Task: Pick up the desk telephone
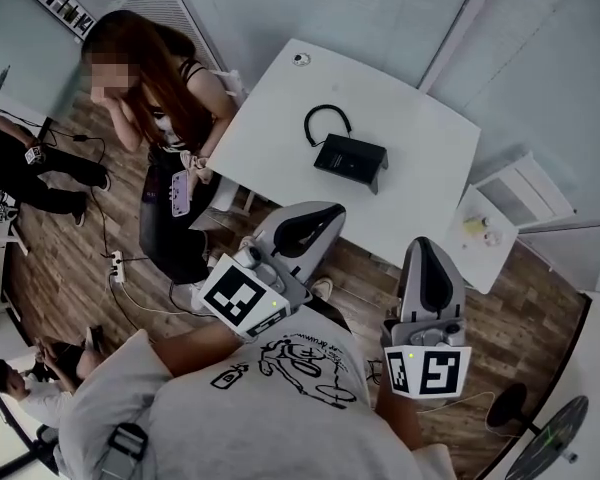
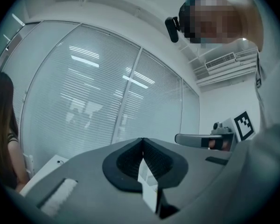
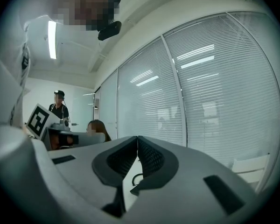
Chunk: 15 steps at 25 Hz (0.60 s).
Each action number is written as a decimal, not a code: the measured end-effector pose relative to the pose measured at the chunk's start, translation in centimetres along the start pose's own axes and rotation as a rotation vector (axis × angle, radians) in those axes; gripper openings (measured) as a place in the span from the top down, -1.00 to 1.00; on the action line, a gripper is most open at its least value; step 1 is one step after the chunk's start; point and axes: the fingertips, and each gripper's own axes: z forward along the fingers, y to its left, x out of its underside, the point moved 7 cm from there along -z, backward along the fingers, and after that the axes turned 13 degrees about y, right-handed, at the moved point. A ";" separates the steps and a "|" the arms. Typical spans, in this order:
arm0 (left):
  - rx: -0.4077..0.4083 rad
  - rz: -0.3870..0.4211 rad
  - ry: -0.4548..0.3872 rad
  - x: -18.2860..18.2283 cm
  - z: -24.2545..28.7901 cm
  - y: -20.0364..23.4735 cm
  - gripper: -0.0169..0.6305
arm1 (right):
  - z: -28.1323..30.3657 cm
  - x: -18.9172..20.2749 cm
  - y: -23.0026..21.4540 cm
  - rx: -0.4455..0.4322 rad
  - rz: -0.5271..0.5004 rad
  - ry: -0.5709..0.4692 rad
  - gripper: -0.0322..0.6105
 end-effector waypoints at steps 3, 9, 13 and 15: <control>0.015 0.004 -0.007 -0.5 0.8 1.5 0.94 | 1.5 -0.4 0.0 0.016 -0.008 0.003 0.88; 0.056 0.002 -0.016 -2.0 3.5 7.0 0.93 | 7.4 -2.3 -0.4 0.045 -0.025 0.008 0.88; 0.068 0.005 -0.024 -3.4 4.1 10.9 0.94 | 11.4 -4.1 0.4 0.049 -0.048 0.005 0.88; 0.071 0.003 -0.024 -3.8 4.6 13.1 0.94 | 13.5 -4.8 0.6 0.053 -0.057 0.004 0.88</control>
